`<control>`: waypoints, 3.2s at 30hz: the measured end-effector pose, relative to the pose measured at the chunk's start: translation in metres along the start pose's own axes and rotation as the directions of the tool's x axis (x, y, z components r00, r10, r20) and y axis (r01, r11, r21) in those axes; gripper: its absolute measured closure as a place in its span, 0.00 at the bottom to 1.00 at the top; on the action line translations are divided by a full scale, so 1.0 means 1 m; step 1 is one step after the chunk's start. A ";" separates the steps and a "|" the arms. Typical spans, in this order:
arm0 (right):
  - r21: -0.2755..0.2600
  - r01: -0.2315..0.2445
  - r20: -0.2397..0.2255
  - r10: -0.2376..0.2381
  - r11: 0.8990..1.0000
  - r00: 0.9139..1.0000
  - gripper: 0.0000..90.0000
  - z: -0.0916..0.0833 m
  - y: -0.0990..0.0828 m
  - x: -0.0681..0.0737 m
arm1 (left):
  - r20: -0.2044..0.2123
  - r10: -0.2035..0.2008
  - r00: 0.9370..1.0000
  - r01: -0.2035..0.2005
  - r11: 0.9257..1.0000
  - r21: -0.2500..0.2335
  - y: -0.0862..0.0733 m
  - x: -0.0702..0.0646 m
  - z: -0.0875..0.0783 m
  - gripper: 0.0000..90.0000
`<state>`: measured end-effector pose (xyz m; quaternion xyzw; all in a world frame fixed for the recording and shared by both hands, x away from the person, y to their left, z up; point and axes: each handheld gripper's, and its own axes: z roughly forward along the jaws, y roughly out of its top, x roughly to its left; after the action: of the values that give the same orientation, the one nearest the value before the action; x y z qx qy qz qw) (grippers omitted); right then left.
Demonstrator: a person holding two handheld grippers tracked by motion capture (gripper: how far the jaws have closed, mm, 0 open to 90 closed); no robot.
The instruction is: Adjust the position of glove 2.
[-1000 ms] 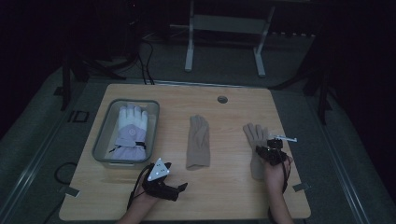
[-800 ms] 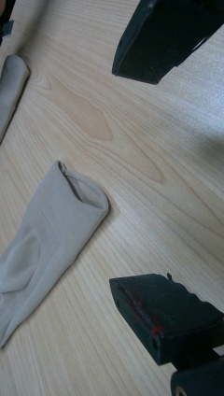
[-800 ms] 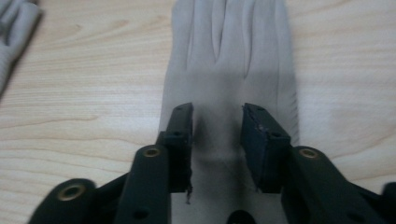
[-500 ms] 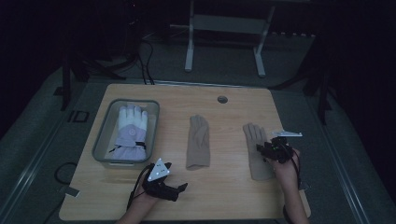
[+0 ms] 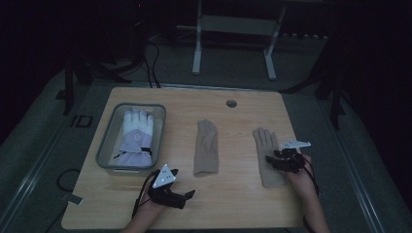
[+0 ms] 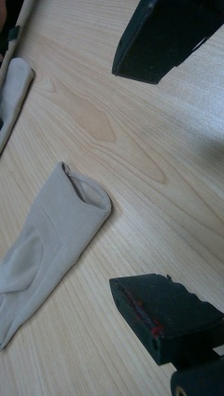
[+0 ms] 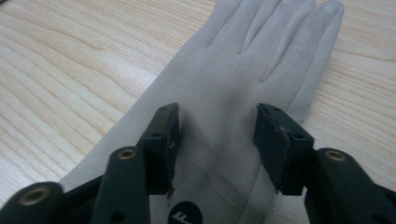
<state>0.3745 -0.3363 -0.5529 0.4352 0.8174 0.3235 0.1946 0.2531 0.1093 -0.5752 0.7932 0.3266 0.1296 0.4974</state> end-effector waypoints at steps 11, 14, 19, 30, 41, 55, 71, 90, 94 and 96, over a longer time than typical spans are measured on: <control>-0.009 -0.109 0.099 0.109 0.994 0.989 0.91 0.000 0.004 0.012 | -0.002 0.005 1.000 -0.005 1.000 0.004 0.000 0.000 0.000 0.02; -0.018 -0.135 0.129 0.137 0.991 0.982 0.92 -0.003 0.010 0.016 | -0.002 0.004 1.000 -0.004 1.000 0.002 0.000 0.000 0.000 0.02; -0.064 -0.154 0.133 0.161 0.986 0.978 0.92 -0.016 0.029 0.023 | -0.007 0.006 1.000 -0.006 1.000 0.006 0.000 0.000 0.000 0.02; -0.157 -0.191 0.173 0.217 0.969 0.961 0.92 -0.042 0.076 0.050 | -0.005 0.002 1.000 -0.002 1.000 0.003 0.001 0.000 -0.001 0.02; -0.202 -0.168 0.112 0.193 0.965 0.975 0.92 -0.034 0.118 0.091 | -0.005 0.003 1.000 -0.003 1.000 0.002 0.000 0.001 -0.001 0.02; -0.217 -0.139 0.054 0.154 0.966 0.987 0.92 -0.010 0.147 0.137 | -0.004 0.015 1.000 -0.015 1.000 -0.005 0.000 0.000 -0.003 0.02; -0.143 -0.168 -0.008 0.168 0.975 0.986 0.92 0.053 0.153 0.187 | -0.007 0.017 1.000 -0.017 1.000 -0.015 0.001 0.002 -0.008 0.02; -0.048 -0.214 -0.009 0.214 0.976 0.977 0.89 0.087 0.118 0.190 | -0.013 0.018 1.000 -0.018 1.000 -0.013 0.001 0.001 -0.007 0.02; -0.033 -0.200 -0.017 0.200 0.979 0.980 0.83 0.090 0.117 0.192 | -0.016 0.016 1.000 -0.016 1.000 -0.011 0.001 0.001 -0.006 0.02; -0.033 -0.211 -0.030 0.210 0.977 0.977 0.77 0.091 0.115 0.190 | -0.020 0.013 1.000 -0.013 1.000 -0.008 0.001 0.001 -0.007 0.02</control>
<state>0.3927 -0.0977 -0.5444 0.5114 0.7632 0.3627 0.1565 0.2509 0.1144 -0.5712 0.7918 0.3257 0.1421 0.4967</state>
